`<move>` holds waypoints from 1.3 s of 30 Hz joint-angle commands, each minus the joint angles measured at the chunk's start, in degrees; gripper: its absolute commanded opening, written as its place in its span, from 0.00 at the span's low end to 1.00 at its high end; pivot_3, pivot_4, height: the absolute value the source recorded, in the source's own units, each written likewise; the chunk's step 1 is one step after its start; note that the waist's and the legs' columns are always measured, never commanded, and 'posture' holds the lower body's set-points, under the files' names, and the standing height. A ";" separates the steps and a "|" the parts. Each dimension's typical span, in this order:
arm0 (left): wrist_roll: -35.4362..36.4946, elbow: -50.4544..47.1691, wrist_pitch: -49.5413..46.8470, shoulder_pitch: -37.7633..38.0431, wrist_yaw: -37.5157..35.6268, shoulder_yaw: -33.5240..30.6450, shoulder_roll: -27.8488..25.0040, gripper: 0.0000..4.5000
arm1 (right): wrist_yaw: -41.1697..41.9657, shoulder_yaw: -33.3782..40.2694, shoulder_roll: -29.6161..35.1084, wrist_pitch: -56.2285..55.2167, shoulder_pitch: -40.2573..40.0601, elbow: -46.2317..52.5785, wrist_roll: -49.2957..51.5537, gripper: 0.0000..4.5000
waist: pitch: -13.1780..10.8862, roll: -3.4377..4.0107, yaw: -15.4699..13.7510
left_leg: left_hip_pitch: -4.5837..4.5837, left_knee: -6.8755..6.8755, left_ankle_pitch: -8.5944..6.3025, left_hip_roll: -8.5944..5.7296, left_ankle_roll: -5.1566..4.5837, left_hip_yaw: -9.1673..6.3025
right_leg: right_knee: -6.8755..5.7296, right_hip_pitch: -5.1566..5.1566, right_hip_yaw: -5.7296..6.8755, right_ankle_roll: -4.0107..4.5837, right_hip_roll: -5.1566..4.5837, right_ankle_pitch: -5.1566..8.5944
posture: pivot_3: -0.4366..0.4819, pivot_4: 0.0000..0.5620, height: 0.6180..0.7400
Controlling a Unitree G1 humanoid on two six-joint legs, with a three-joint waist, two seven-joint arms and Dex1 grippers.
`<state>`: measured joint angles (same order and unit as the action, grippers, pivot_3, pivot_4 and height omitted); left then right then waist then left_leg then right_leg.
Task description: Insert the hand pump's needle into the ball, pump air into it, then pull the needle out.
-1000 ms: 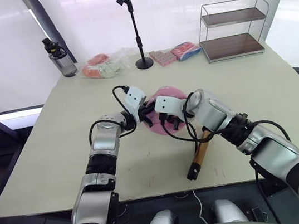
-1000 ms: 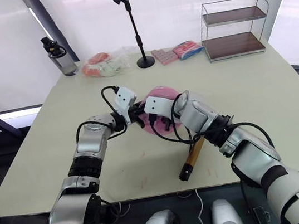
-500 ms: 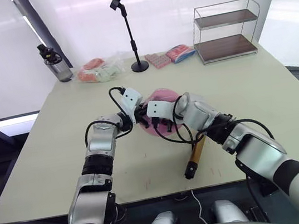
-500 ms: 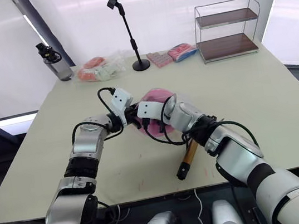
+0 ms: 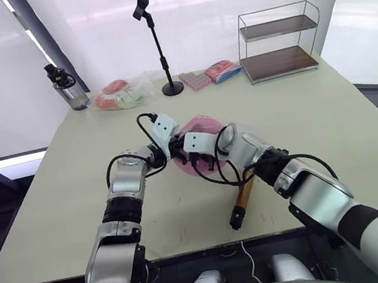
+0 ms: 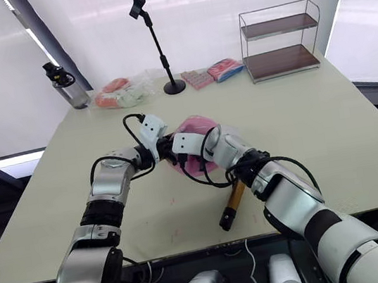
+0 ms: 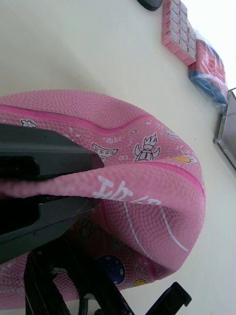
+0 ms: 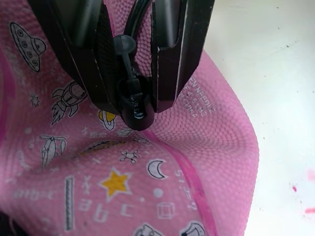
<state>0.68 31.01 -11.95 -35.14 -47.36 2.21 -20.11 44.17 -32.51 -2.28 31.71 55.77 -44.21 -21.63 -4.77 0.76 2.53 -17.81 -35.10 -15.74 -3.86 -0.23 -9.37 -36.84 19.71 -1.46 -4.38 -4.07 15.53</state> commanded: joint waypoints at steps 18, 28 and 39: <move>-1.56 4.83 -0.89 2.92 -4.83 5.94 1.90 0.00 | 5.91 1.75 14.90 21.54 -9.72 41.90 4.72 0.08 | -1.44 0.29 -3.55 | -2.09 -0.02 0.61 -0.43 0.71 -0.74 | 0.04 1.97 0.91 -0.22 0.04 -0.16 | 0.48 0.27 0.96; -1.21 2.71 -1.36 3.19 -5.88 6.44 1.60 0.00 | 4.40 0.94 17.48 25.01 -11.13 47.24 7.45 0.08 | -1.86 -0.06 -3.67 | -2.37 -0.01 0.56 -1.24 0.18 -0.86 | 0.32 1.98 0.96 -0.15 -0.66 -0.11 | 0.48 0.27 0.96; -1.23 1.11 -1.57 3.37 -6.12 7.01 2.14 0.00 | 3.37 2.00 18.96 24.46 -10.80 49.14 10.68 0.08 | -2.16 -0.18 -3.67 | -2.43 -0.01 0.58 -1.68 0.14 -1.53 | 0.33 1.98 1.27 -0.17 -0.86 -0.10 | 0.48 0.27 0.96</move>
<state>2.33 27.22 -9.25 -36.79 -52.02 2.49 -19.54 47.94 -31.53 16.63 56.33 44.81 3.08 -11.70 -6.93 0.58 -1.14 -20.26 -35.12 -15.13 -5.63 -0.13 -11.03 -36.52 21.69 -0.15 -4.56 -4.96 15.44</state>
